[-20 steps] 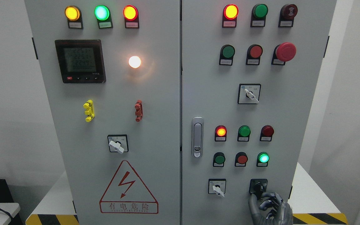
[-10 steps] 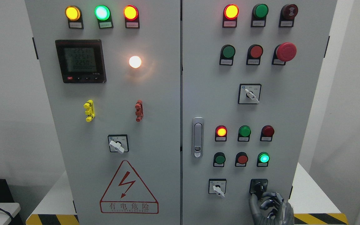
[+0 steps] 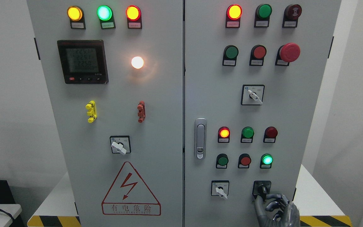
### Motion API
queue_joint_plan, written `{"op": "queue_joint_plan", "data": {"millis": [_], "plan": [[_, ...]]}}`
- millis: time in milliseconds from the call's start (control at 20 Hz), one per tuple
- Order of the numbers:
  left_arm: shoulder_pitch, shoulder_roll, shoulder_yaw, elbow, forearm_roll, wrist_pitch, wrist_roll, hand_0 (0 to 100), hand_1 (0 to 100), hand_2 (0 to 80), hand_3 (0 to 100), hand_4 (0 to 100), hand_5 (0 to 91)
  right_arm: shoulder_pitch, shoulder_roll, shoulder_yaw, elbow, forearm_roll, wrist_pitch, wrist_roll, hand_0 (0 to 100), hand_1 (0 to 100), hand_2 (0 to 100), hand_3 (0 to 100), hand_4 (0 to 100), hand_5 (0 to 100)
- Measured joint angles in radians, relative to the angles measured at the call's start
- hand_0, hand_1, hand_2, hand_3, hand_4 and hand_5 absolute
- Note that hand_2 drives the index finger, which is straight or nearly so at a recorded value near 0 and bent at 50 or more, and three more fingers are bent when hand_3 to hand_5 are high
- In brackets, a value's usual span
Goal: Trip black knob to open circuit
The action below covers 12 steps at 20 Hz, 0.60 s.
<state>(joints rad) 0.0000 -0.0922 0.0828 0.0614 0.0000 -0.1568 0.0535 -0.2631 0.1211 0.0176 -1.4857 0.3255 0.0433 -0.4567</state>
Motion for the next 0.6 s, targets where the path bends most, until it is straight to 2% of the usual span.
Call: {"op": "queue_joint_plan", "data": {"millis": [200,601], "plan": [[0.000,0.000,0.000,0.000,0.000,0.000,0.000,12,39,0.0,0,0,0.0,0.000,0.000,-0.005,0.000,0.002,0.000,-0.004,45,80,56,84,81,91],[0.000,0.000,0.000,0.000,0.000,0.000,0.000,12,39,0.0,0,0,0.0,0.003,0.000,-0.012,0.001,0.002,-0.004,-0.005,46,84,46,79,77,88]]}}
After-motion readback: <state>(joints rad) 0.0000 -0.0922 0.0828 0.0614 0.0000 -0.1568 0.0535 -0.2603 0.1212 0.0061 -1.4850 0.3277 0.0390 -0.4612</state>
